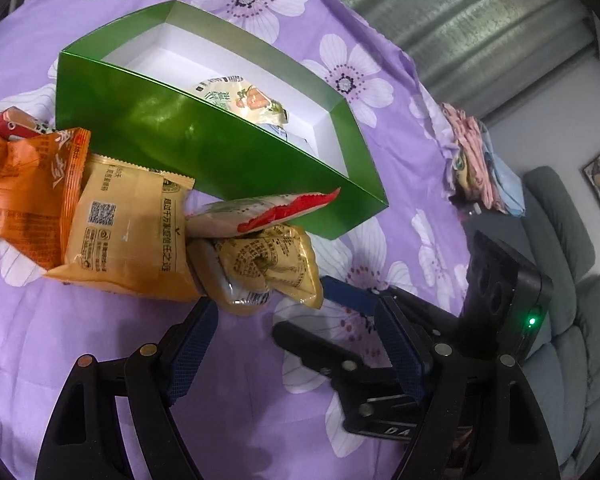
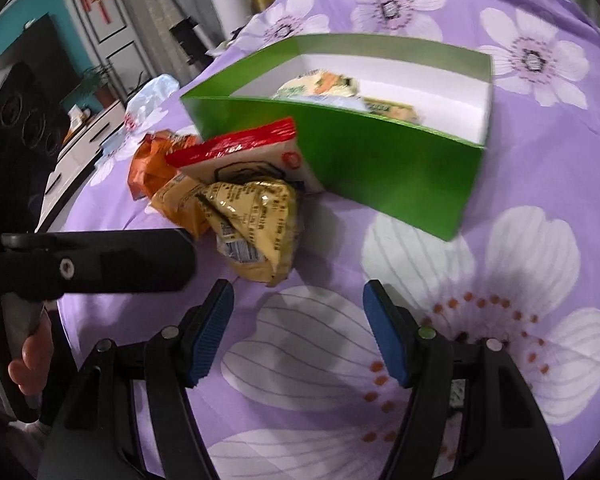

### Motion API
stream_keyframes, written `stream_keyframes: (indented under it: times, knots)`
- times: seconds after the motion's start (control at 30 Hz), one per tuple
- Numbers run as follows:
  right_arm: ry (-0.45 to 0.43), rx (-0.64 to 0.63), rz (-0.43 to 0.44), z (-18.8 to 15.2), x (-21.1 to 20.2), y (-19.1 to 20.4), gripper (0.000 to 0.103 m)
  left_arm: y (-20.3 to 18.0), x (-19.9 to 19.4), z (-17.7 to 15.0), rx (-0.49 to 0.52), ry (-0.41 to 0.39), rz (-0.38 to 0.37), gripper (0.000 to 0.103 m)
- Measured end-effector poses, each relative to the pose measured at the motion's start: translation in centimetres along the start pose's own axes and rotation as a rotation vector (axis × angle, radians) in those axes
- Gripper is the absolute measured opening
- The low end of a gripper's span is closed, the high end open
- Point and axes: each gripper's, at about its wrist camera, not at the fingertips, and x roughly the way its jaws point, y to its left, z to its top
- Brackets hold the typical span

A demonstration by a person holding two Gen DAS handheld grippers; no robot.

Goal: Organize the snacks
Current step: 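Close the left gripper on the gold foil packet while the right tool hovers beside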

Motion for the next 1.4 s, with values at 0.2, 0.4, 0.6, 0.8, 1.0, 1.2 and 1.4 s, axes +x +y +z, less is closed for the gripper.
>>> stream_keyframes:
  times: [0.2, 0.4, 0.6, 0.8, 1.0, 1.2, 1.4]
  knots:
    - [-0.018, -0.031, 0.062, 1.4, 0.9, 0.5, 0.068, -0.1, 0.5, 1.2, 0.016, -0.012, 0.026, 0.080]
    - [-0.020, -0.014, 0.126, 2.2, 1.9, 0.7, 0.067, 0.1, 1.8, 2.2, 0.003, 0.000, 0.068, 0.080]
    - [-0.025, 0.021, 0.138, 2.0, 2.1, 0.8, 0.048, 0.4, 2.2, 1.9, 0.007, 0.008, 0.104, 0.066]
    - [-0.046, 0.033, 0.117, 1.4, 1.2, 0.9, 0.042, -0.3, 1.9, 1.5, 0.036, 0.015, 0.108, 0.060]
    - [-0.066, 0.033, 0.090, 0.6, -1.4, 1.5, 0.042, -2.5, 0.5, 0.2, 0.094, 0.010, 0.090, 0.060]
    - [-0.109, 0.031, 0.047, -0.2, -4.8, 2.4, 0.042, -5.1, -1.0, -0.7, 0.149, -0.015, 0.064, 0.060]
    - [-0.168, 0.001, 0.016, 0.2, -7.6, 3.6, 0.042, -7.3, -3.0, -0.5, 0.194, -0.069, 0.044, 0.060]
